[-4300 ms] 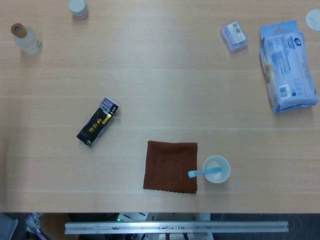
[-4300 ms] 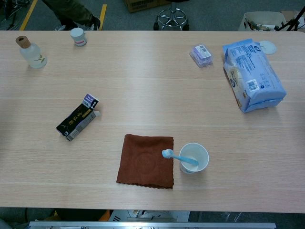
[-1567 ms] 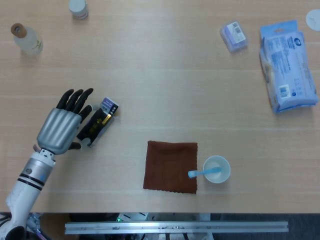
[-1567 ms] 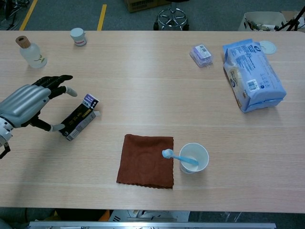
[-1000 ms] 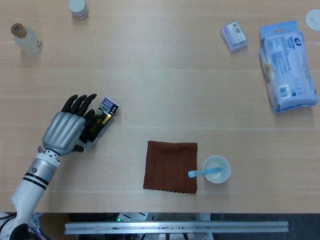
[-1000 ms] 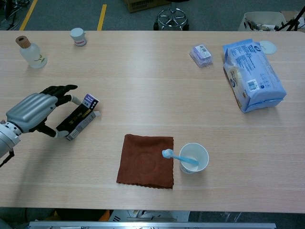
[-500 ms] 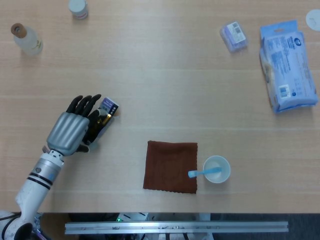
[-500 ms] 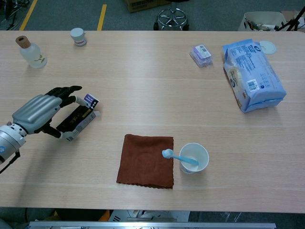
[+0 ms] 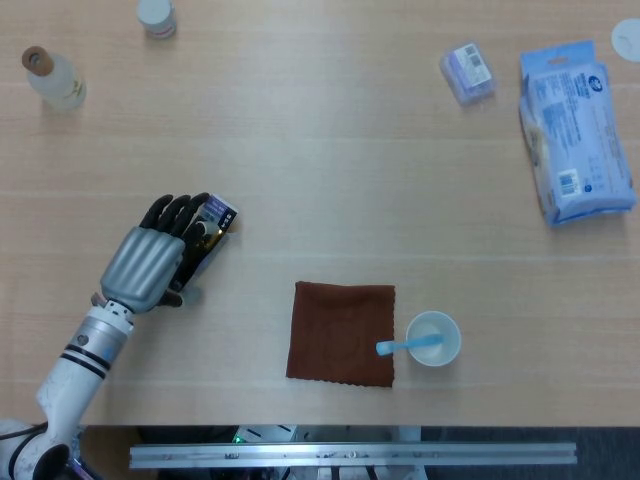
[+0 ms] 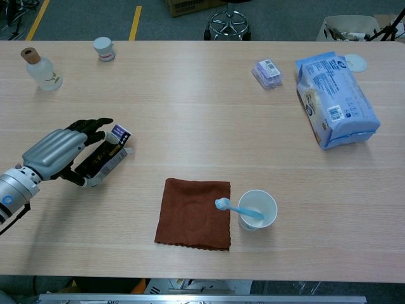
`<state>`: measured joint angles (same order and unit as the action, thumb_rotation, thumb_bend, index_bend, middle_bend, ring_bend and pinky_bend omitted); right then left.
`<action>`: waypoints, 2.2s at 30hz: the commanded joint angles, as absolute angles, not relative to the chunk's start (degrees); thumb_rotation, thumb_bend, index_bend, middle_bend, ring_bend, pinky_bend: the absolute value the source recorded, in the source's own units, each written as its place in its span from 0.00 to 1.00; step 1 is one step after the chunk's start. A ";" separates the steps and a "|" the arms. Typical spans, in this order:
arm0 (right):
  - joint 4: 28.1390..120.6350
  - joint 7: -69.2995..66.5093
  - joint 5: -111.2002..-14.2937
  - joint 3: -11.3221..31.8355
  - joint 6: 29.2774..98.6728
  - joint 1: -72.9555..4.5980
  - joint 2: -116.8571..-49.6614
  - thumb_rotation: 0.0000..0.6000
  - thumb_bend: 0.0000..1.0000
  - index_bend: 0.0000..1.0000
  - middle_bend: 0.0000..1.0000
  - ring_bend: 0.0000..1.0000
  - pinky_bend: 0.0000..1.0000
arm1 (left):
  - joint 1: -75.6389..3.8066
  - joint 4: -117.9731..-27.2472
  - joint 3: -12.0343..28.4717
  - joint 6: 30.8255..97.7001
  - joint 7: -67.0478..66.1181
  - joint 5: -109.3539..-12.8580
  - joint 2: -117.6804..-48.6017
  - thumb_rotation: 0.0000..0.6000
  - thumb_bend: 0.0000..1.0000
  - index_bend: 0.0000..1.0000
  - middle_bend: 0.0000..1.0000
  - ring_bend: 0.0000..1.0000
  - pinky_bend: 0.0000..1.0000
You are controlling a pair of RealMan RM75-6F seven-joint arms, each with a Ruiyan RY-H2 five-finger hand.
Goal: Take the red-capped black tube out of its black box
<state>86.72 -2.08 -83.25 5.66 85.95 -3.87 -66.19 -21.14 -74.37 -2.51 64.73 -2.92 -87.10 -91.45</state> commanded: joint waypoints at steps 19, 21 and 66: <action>86.85 -2.06 -83.35 5.73 85.84 -3.85 -66.25 1.00 0.25 0.13 0.13 0.08 0.31 | -20.44 -69.73 -1.81 64.90 -1.73 -84.86 -91.73 1.00 0.16 0.24 0.00 0.00 0.04; 86.83 -2.10 -83.37 5.74 85.86 -3.84 -66.25 1.00 0.25 0.13 0.13 0.08 0.31 | -20.53 -69.32 -1.46 64.85 -1.66 -84.52 -91.71 1.00 0.16 0.24 0.00 0.00 0.04; 86.24 -2.72 -83.13 5.73 85.51 -3.73 -66.58 1.00 0.25 0.13 0.13 0.08 0.31 | -23.48 -71.63 0.54 58.03 -7.12 -78.08 -89.23 1.00 0.16 0.28 0.00 0.00 0.04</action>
<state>86.23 -2.72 -83.13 5.73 85.50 -3.73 -66.59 -23.46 -71.63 0.55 58.05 -7.12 -78.10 -89.24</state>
